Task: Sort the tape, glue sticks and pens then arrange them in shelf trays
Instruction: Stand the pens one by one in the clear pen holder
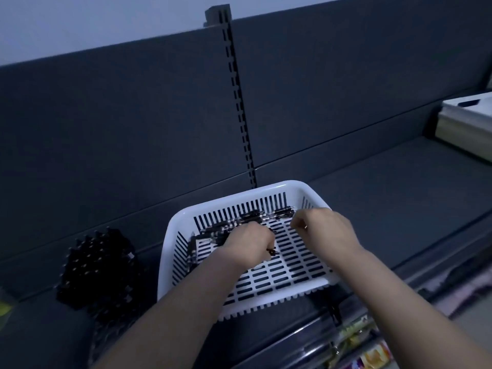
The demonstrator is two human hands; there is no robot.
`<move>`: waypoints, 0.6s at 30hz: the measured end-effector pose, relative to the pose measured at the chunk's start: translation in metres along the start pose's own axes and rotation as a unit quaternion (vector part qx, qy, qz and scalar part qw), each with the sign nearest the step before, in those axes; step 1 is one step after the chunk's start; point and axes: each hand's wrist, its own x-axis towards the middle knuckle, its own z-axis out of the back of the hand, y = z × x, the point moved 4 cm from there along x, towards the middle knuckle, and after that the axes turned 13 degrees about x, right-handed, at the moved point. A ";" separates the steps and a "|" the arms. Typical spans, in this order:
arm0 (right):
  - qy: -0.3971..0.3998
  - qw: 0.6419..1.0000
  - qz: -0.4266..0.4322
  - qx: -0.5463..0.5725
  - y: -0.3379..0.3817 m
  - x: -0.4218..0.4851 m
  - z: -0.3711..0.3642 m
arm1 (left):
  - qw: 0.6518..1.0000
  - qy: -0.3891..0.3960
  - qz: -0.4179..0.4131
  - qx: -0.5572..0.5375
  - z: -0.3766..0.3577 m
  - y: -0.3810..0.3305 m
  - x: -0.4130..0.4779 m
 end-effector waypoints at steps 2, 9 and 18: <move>0.014 1.000 0.008 0.001 0.005 0.009 -0.003 | 0.997 -0.053 0.019 -0.059 0.007 0.012 -0.007; 0.143 0.987 0.043 -0.051 0.048 0.040 -0.046 | 0.865 -0.328 0.199 -0.325 0.055 0.076 -0.060; 0.151 0.988 0.035 -0.025 0.065 0.026 -0.045 | 0.837 -0.375 0.224 -0.331 0.058 0.094 -0.106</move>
